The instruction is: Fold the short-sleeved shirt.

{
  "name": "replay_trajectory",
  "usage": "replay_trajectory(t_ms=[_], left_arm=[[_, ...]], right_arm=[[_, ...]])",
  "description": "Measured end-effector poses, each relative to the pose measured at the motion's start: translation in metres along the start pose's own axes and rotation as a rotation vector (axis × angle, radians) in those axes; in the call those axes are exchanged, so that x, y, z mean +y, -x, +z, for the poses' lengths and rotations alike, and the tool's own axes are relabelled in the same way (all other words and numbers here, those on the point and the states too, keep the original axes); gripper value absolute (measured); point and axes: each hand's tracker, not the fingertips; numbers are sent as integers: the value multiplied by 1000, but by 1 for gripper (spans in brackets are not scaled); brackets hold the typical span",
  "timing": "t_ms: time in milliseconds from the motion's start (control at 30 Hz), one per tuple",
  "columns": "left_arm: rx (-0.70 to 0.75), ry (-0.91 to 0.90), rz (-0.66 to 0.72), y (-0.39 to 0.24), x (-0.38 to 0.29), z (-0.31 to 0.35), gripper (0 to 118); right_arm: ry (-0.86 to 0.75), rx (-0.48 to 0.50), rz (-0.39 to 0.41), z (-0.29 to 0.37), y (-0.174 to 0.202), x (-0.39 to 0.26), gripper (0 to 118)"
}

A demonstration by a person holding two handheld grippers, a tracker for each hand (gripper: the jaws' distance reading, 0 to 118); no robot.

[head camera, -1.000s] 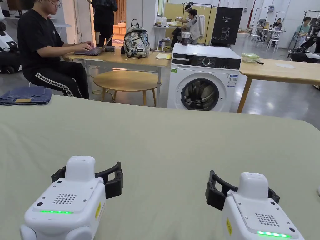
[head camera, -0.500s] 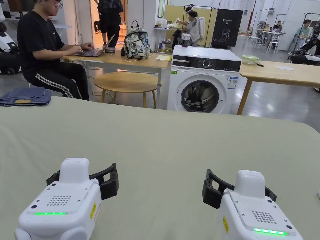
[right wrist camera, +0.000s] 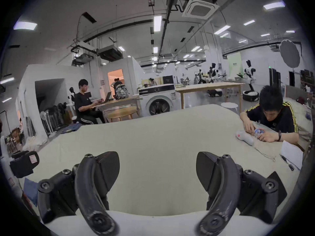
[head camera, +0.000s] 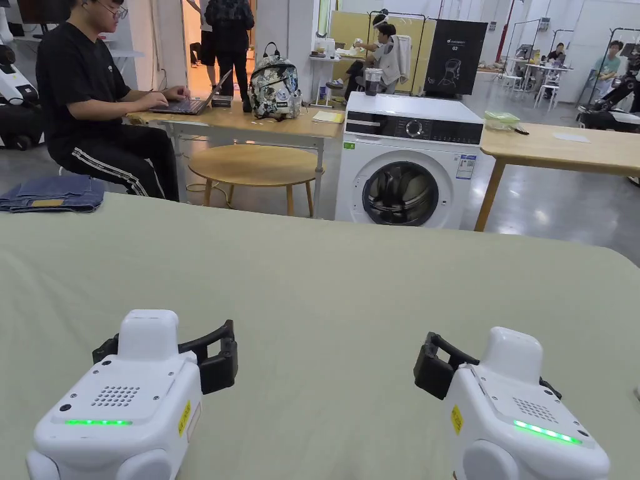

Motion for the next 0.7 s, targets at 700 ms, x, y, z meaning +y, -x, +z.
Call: replay_trajectory(t_ms=[700], left_arm=[[35, 7, -59, -10, -4, -3, 95]], right_arm=[[-9, -61, 42, 5, 7, -1, 94]])
